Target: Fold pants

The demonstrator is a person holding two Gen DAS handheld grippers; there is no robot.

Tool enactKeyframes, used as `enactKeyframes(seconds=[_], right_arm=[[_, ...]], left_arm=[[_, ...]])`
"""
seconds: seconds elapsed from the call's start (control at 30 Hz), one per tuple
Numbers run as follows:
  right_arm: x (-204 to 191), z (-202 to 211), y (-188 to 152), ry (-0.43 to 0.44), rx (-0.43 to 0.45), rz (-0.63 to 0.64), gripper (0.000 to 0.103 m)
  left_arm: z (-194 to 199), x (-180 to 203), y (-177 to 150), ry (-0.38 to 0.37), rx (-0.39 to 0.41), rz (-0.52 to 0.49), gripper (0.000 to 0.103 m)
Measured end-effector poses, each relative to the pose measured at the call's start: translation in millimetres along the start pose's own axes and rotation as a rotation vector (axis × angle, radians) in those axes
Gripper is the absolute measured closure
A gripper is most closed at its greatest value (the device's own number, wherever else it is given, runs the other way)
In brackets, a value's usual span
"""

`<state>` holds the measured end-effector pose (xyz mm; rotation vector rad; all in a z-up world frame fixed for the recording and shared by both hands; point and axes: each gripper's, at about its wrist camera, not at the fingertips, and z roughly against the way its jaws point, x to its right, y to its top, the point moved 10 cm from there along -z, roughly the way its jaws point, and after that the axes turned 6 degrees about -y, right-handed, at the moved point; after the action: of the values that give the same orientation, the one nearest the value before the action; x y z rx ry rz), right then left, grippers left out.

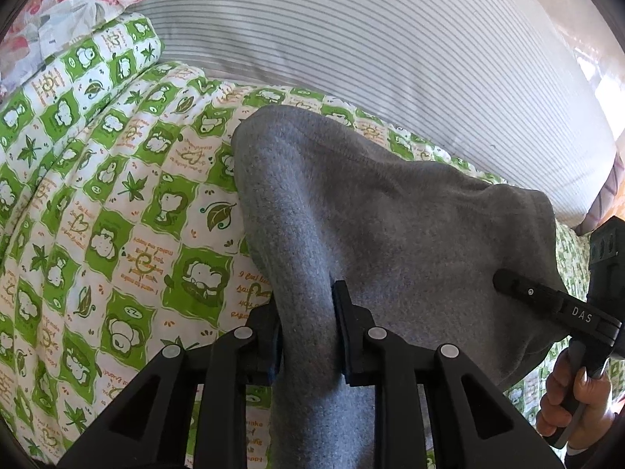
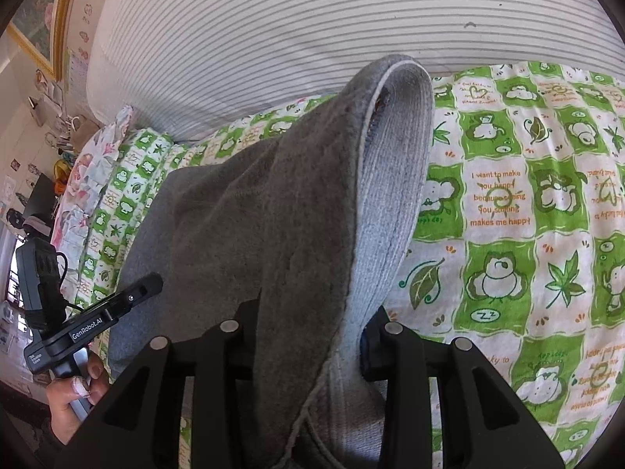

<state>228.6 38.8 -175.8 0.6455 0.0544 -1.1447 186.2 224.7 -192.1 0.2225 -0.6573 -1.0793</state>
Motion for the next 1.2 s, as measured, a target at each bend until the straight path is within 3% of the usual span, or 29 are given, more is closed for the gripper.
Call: enactKeyframes(seconds=[0.33, 0.5, 0.67, 0.87, 1.07, 1.2], right_arm=[[15, 0, -1, 0.014, -0.004, -0.047, 0.044], [25, 23, 3, -0.061, 0.017, 0.004, 0.034], [34, 42, 4, -0.13, 0.049, 0.062, 0.033], [44, 31, -1, -0.218, 0.029, 0.088, 0.029], [35, 57, 0, -0.166, 0.061, 0.034, 0.027], [14, 84, -1, -0.114, 0.097, 0.066, 0.027]], left_arm=[[-5, -11, -4, -0.026, -0.023, 0.026, 0.065], [9, -17, -11, -0.035, -0.023, 0.008, 0.061], [28, -17, -27, -0.009, -0.017, -0.042, 0.061], [21, -27, -34, 0.004, -0.035, -0.022, 0.053], [50, -20, -36, 0.056, -0.001, -0.043, 0.054], [65, -5, -46, 0.038, 0.0, -0.052, 0.053]])
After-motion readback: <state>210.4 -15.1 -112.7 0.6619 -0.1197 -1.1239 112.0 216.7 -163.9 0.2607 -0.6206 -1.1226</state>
